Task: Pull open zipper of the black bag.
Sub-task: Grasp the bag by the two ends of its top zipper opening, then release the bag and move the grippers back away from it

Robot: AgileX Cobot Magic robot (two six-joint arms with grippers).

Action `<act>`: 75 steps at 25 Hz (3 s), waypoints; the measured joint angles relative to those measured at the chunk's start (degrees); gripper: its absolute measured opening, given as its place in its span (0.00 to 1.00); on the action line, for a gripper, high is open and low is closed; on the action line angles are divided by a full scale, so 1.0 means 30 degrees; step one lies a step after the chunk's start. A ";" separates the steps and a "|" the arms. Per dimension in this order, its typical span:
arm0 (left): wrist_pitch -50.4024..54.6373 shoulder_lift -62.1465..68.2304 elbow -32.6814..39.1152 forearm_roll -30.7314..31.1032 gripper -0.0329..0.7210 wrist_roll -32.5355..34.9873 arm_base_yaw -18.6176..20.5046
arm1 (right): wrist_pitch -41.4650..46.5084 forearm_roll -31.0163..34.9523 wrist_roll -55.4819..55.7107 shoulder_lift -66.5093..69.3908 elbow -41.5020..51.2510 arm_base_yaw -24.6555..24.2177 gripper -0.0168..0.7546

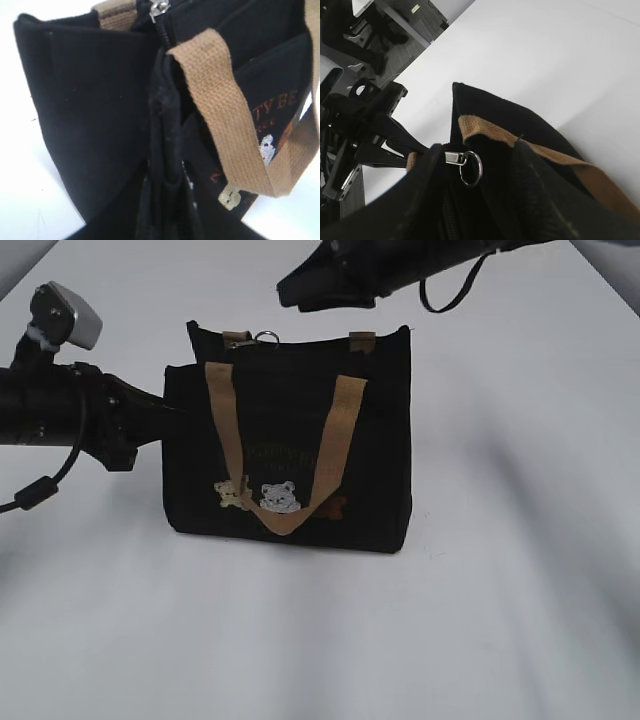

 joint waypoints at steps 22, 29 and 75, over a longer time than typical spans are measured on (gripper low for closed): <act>0.0000 0.0000 0.0000 0.0000 0.16 0.0000 0.0000 | -0.0947 -0.0342 -0.0007 0.0854 0.0000 0.1184 0.47; 0.0000 0.0000 -0.0016 0.0000 0.16 0.0000 0.0000 | -0.1357 -0.0733 -0.0069 0.0854 0.0000 0.1709 0.47; -0.5932 -0.7899 0.0707 0.8080 0.49 -2.2041 -0.0096 | 0.3184 -1.6885 1.4807 -1.2664 0.8689 -0.1252 0.51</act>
